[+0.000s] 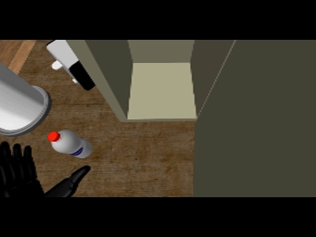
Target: Pick up the bottled water, place it into the cabinet and close the cabinet
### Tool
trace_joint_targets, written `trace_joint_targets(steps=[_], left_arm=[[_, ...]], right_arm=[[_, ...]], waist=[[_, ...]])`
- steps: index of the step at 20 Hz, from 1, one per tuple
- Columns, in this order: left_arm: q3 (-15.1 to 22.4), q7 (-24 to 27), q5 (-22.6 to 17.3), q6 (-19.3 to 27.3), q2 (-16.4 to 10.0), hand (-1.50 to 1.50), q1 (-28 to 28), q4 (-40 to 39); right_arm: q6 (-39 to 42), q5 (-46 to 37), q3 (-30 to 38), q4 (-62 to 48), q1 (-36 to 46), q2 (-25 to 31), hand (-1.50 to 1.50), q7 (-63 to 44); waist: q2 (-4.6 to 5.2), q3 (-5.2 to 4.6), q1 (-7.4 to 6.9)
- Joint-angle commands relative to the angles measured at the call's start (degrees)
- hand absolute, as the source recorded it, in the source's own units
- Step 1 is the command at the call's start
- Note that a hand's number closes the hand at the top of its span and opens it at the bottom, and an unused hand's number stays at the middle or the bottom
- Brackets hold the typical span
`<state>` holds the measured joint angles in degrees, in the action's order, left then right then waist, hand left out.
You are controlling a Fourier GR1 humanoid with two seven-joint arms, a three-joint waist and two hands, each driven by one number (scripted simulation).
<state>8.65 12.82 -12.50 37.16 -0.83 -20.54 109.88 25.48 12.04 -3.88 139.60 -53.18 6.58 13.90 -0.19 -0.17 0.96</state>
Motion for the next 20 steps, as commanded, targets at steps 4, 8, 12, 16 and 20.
trace_joint_targets(steps=[4,8,12,16,20], left_arm=[[-4.21,10.50,-7.04,-4.87,0.80,-1.50,6.42,-17.50],[-10.93,12.15,-11.03,-9.83,-0.50,-1.50,9.68,-23.23],[-13.33,18.03,-13.14,-14.55,-0.53,-1.50,10.25,-30.18],[-15.53,24.10,-14.14,-15.13,0.68,-1.50,15.79,-41.18],[-16.67,28.45,-15.74,-15.87,0.82,-1.50,17.21,-46.41]], right_arm=[[1.44,4.17,2.77,10.04,-5.82,1.62,-1.50,-0.30],[2.12,3.71,3.34,11.35,-7.86,2.43,-1.50,0.01],[3.72,5.53,5.43,10.20,-10.38,2.23,-1.50,3.06],[4.44,2.82,4.61,8.99,-12.15,0.58,-1.50,6.40],[5.93,5.71,8.72,9.22,-12.50,2.29,-1.50,8.06]], waist=[[0.15,0.04,0.31],[0.24,0.04,0.04],[0.15,0.06,0.03],[0.20,0.03,0.49],[0.22,0.05,0.17]])
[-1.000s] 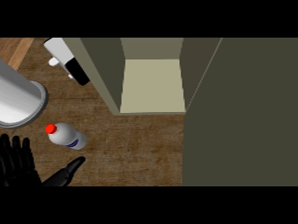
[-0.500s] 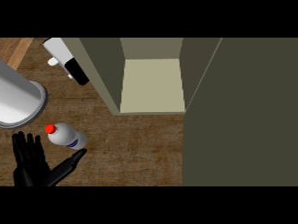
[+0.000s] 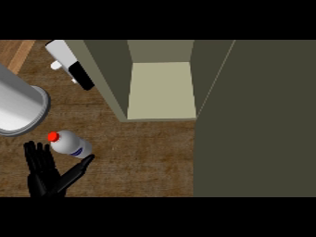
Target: Pick up the bottled water, place it into the cabinet and close the cabinet
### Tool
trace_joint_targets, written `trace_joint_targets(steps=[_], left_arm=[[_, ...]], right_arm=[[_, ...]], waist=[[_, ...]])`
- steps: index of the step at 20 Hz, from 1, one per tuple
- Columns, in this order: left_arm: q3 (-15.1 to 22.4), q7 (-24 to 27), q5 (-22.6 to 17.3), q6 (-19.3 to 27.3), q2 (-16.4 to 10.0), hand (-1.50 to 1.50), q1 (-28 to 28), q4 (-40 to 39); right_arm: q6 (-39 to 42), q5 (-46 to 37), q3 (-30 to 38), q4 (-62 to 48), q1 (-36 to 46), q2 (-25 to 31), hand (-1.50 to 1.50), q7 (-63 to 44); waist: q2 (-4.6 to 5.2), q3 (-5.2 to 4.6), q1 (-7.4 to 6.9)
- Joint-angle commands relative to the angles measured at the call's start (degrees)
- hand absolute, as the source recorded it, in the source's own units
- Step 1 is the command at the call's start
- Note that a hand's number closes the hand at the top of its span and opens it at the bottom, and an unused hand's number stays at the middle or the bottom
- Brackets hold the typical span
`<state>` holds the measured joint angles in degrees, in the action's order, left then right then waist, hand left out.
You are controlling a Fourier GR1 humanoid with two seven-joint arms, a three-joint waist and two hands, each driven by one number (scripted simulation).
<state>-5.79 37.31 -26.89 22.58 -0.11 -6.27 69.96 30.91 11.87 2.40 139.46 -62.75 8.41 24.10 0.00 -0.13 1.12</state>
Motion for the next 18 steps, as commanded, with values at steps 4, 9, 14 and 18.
trace_joint_targets(steps=[4,9,14,18], left_arm=[[-4.89,4.35,-1.69,-4.82,-2.34,-1.50,7.02,-12.87],[-6.98,8.10,-4.47,-10.51,-1.29,-1.50,9.17,-17.86],[-9.09,12.48,-7.16,-21.07,-2.71,-1.50,11.22,-24.85],[-8.50,12.53,-7.22,-20.37,-1.61,-1.50,13.54,-23.02]], right_arm=[[-0.76,5.11,1.51,8.00,-0.35,-0.28,-1.50,-3.86],[1.15,3.75,2.30,9.74,-4.68,-0.88,-1.50,-1.14],[2.20,5.13,4.71,7.17,-3.01,0.42,-1.50,0.49],[0.14,8.22,4.68,9.58,-2.61,0.18,-1.50,-4.14]], waist=[[0.18,0.01,-0.43],[0.02,-0.01,-0.02],[0.15,-0.04,-0.16],[0.19,0.02,-0.76]])
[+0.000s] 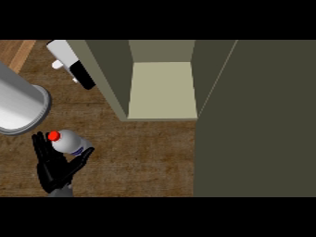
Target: Pick up the bottled water, place it into the cabinet and close the cabinet
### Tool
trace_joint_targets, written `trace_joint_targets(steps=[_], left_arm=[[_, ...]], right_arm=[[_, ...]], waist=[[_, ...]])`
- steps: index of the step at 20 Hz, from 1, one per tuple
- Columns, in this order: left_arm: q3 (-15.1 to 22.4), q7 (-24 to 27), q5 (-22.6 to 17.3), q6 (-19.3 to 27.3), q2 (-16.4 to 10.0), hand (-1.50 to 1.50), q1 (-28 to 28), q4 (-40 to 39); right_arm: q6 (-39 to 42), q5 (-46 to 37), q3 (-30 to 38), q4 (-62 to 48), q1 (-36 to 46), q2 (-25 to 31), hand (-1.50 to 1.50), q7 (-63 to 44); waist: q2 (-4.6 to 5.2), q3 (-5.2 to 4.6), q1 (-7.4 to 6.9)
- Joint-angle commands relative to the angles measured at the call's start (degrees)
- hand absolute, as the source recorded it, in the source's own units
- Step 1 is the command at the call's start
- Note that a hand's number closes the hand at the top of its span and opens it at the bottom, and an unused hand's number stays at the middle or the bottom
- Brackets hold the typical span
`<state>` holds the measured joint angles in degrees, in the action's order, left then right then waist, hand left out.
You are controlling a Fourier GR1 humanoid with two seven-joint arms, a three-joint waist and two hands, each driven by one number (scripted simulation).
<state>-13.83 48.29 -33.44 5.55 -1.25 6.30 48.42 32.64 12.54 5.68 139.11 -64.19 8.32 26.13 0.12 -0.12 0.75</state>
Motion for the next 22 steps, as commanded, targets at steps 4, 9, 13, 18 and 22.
trace_joint_targets(steps=[4,9,13,18,22], left_arm=[[-1.79,2.00,-2.36,-3.52,0.23,1.50,4.57,-3.95],[-3.38,4.97,-2.47,-4.09,-0.53,1.50,8.73,-9.04],[-2.03,6.58,-0.37,-0.72,-0.34,1.50,8.62,-6.51],[6.24,5.05,5.23,-9.71,-0.14,1.50,6.89,-7.82],[10.92,4.00,8.55,-17.20,-1.76,1.50,7.50,-9.43]], right_arm=[[0.71,0.83,-1.13,7.78,-1.85,-2.31,-1.50,-2.12],[1.86,4.96,1.90,8.17,-1.65,-0.82,-1.50,-3.31],[-0.05,7.04,1.97,7.04,0.81,-1.24,-1.50,-5.45],[1.54,5.40,1.17,9.10,-2.40,-1.08,-1.50,-3.19],[-0.01,1.61,-0.89,5.03,2.05,-2.10,-1.50,-3.23]], waist=[[-0.12,0.03,0.24],[0.02,0.01,0.38],[0.00,0.07,-0.31],[-0.05,0.00,0.34],[0.05,0.02,-0.09]])
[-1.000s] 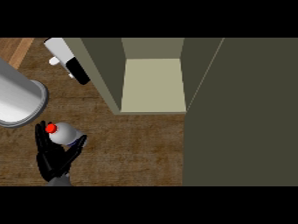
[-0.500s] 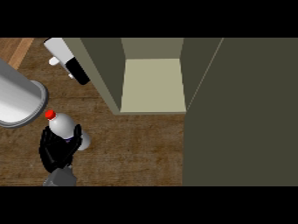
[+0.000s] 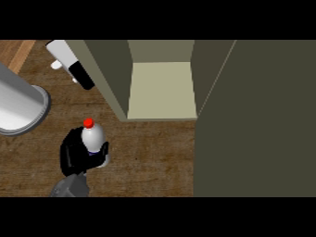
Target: Pick up the bottled water, place it into the cabinet and close the cabinet
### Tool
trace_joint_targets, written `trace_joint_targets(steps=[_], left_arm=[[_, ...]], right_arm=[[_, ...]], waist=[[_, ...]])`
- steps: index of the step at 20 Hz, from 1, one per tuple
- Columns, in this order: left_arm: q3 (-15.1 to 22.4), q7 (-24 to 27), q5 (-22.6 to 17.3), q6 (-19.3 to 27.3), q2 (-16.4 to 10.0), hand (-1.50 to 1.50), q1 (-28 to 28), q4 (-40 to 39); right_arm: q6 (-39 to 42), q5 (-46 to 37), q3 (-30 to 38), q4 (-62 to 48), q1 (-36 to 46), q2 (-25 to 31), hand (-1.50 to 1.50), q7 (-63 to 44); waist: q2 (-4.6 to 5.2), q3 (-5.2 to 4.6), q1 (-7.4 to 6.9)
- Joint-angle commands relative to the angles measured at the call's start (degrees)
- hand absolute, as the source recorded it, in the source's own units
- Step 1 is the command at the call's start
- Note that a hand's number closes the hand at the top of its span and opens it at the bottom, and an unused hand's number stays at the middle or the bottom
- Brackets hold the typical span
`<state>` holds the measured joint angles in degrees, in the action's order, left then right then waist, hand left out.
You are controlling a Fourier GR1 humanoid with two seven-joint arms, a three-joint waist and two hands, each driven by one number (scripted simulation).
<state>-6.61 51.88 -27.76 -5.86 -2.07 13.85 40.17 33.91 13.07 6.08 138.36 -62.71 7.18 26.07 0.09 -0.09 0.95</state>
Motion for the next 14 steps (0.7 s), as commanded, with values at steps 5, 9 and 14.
trace_joint_targets(steps=[5,9,14], left_arm=[[5.81,-6.59,2.17,-3.56,-1.07,1.50,-1.97,9.86],[12.22,-8.81,5.34,1.13,2.00,1.50,-6.74,20.88],[19.08,-18.49,4.17,6.86,2.04,1.50,-9.29,35.40]], right_arm=[[-0.49,5.51,2.54,9.92,-3.86,-0.46,-1.50,-2.84],[-0.32,4.89,3.64,6.50,-0.76,0.47,-1.50,-2.32],[-0.35,5.75,3.40,5.05,-0.07,0.31,-1.50,-2.97]], waist=[[-0.30,0.08,-0.72],[-0.37,0.12,-1.24],[-0.41,0.13,-1.33]])
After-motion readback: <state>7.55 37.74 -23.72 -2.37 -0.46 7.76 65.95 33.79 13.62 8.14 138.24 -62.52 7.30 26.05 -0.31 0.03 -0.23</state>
